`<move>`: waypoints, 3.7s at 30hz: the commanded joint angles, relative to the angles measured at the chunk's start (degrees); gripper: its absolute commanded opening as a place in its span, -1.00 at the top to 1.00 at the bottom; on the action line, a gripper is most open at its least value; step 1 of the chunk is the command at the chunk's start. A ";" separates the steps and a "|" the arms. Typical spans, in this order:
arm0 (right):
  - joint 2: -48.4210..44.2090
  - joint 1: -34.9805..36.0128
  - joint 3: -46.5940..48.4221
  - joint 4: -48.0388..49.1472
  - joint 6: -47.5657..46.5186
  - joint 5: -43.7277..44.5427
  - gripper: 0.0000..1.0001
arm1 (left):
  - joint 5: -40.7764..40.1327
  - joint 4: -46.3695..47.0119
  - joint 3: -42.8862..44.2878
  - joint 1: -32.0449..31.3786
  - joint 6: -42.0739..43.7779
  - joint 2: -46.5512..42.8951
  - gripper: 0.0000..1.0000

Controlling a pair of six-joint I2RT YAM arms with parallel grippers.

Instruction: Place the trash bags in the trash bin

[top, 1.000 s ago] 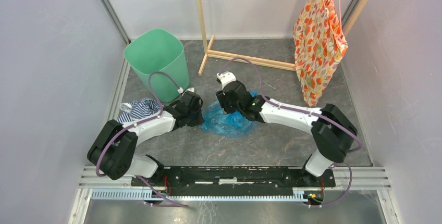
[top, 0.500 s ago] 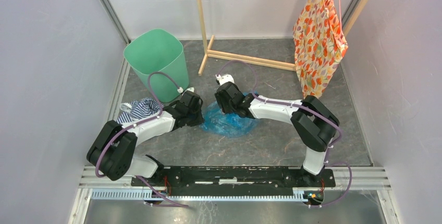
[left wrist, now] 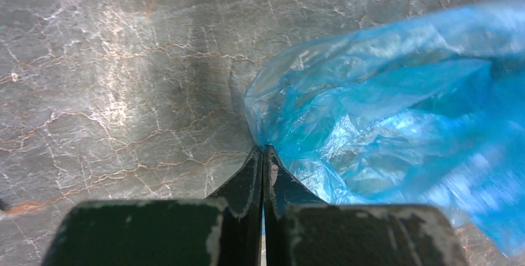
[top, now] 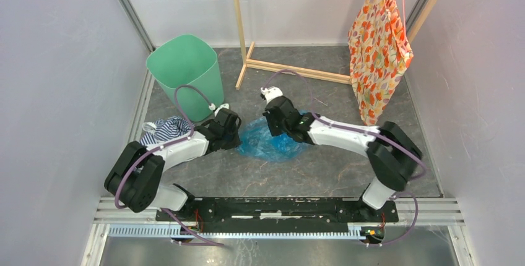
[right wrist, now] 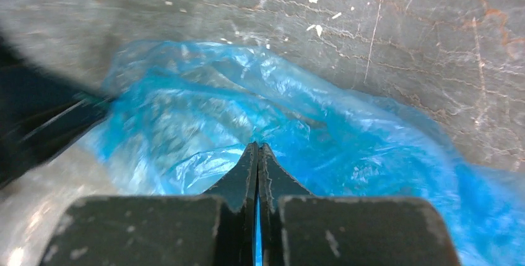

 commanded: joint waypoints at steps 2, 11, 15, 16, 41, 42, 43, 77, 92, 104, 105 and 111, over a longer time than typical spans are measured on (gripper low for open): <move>-15.80 -0.24 -8.04 7.85 -4.61 -10.54 1.00 | -4.21 1.34 2.47 0.97 -4.08 2.14 0.96; -33.99 2.73 -31.08 12.21 -9.36 -25.69 1.00 | -4.28 2.04 6.48 3.65 -3.18 5.34 0.96; -36.91 3.02 -37.63 9.82 -7.32 -22.29 1.00 | -3.99 1.64 9.10 4.41 -1.86 5.61 0.96; -37.09 3.11 -38.58 9.81 -6.62 -21.65 1.00 | -3.89 1.49 9.48 4.43 -1.57 5.71 0.96; -40.95 4.34 -15.33 -3.93 -14.30 -12.13 -0.30 | 12.87 2.10 14.36 4.37 14.72 -7.06 0.96; -39.03 4.31 -13.88 -3.93 -14.67 -11.32 -0.31 | 13.91 2.33 14.48 4.32 15.21 -7.29 0.96; -36.55 3.98 -12.37 -3.80 -15.67 -11.20 -0.29 | 14.38 2.50 14.57 4.28 15.66 -7.59 0.96; -20.48 -11.19 -12.34 8.72 -12.56 -31.57 -0.31 | 21.00 4.39 17.98 2.74 22.44 -10.06 0.96; -19.39 -15.82 -15.89 16.66 -6.78 -38.67 -0.39 | 24.77 6.23 20.53 1.37 25.63 -10.18 0.96; -16.51 -18.34 -19.66 27.48 1.12 -46.57 -0.33 | 23.86 7.75 22.34 0.85 25.78 -8.77 0.96; -16.51 -18.44 -19.67 27.58 1.48 -46.50 -0.25 | 23.30 7.95 22.33 0.87 25.58 -8.68 0.96; -22.20 -18.85 -17.49 20.39 0.48 -40.20 0.81 | 17.08 6.54 22.94 0.87 24.55 -6.67 0.96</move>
